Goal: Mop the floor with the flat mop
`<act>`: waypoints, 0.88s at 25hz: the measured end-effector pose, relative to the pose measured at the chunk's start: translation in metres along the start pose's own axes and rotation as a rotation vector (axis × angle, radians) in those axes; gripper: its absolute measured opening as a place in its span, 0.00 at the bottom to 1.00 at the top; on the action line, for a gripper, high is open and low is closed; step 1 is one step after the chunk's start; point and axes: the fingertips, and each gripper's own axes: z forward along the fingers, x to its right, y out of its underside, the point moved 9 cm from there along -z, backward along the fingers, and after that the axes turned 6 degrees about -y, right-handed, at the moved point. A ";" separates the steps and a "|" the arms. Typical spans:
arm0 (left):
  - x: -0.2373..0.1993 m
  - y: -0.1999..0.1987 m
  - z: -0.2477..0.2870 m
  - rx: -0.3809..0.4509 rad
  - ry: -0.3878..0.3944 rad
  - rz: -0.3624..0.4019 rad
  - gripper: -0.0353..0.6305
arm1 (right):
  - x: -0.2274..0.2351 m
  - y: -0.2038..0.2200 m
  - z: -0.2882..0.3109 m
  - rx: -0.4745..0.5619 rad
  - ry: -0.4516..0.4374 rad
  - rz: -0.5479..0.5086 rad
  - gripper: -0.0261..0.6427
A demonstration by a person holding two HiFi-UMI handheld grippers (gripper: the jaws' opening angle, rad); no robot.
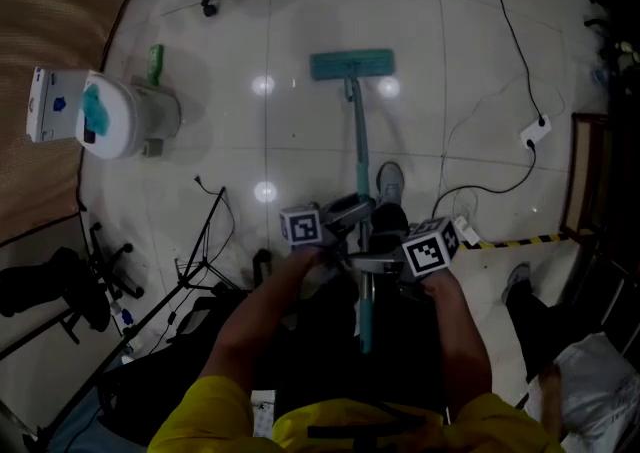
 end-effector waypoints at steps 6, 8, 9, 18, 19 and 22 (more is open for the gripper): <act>-0.026 0.033 -0.037 0.027 0.028 -0.006 0.55 | 0.007 0.038 0.039 0.007 -0.001 0.015 0.54; -0.033 0.026 -0.036 0.034 0.039 0.003 0.55 | 0.018 0.036 0.043 0.015 0.002 0.013 0.53; -0.035 0.021 -0.035 0.039 0.039 0.007 0.55 | 0.024 0.033 0.044 0.016 0.003 0.011 0.53; -0.041 -0.085 0.022 0.120 -0.003 0.035 0.55 | 0.047 -0.086 0.013 0.048 -0.012 -0.028 0.53; -0.040 -0.104 0.034 0.120 0.000 0.032 0.55 | 0.050 -0.107 0.006 0.047 -0.009 -0.034 0.53; -0.038 -0.167 0.072 0.114 0.049 0.048 0.54 | 0.065 -0.173 -0.012 0.045 0.011 -0.049 0.53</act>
